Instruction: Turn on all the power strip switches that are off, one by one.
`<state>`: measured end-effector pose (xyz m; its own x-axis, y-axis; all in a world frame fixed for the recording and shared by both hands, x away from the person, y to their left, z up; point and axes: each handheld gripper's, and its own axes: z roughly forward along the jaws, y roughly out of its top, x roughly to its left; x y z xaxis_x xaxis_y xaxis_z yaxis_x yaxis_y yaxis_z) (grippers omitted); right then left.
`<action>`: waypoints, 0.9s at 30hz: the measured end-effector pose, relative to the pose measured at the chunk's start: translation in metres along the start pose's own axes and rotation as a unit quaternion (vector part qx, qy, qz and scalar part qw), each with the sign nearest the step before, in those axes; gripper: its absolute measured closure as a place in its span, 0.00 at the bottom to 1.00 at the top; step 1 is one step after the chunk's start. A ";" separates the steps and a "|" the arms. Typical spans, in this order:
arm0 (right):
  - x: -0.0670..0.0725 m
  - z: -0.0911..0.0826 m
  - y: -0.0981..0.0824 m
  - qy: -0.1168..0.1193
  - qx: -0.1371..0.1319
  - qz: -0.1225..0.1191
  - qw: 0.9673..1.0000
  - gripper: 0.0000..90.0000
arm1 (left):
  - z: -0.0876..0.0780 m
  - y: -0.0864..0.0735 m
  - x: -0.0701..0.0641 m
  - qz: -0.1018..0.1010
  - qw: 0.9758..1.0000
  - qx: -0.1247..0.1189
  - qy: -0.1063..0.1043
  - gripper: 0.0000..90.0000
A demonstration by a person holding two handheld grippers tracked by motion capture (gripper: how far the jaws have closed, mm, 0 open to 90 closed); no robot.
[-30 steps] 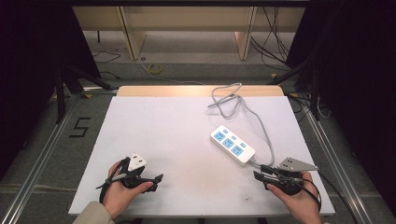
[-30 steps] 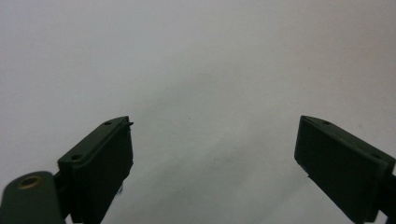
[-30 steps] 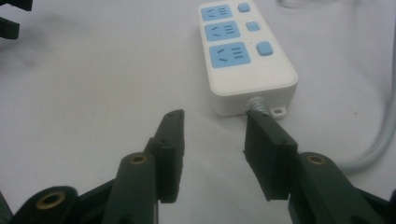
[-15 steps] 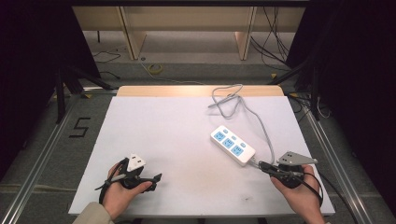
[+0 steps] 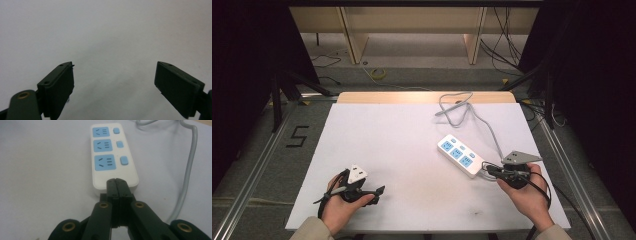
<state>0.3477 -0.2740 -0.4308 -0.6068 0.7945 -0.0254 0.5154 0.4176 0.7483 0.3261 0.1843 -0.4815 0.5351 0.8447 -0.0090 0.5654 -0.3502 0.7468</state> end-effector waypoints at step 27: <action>-0.009 0.016 0.024 -0.003 0.032 -0.011 0.999 1.00 | 0.000 0.000 0.000 0.002 1.000 -0.002 0.003 0.17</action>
<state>0.3753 -0.2637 -0.4231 -0.6143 0.7878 -0.0449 0.5405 0.4616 0.7035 0.3263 0.1840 -0.4814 0.5336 0.8457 -0.0024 0.5616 -0.3521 0.7488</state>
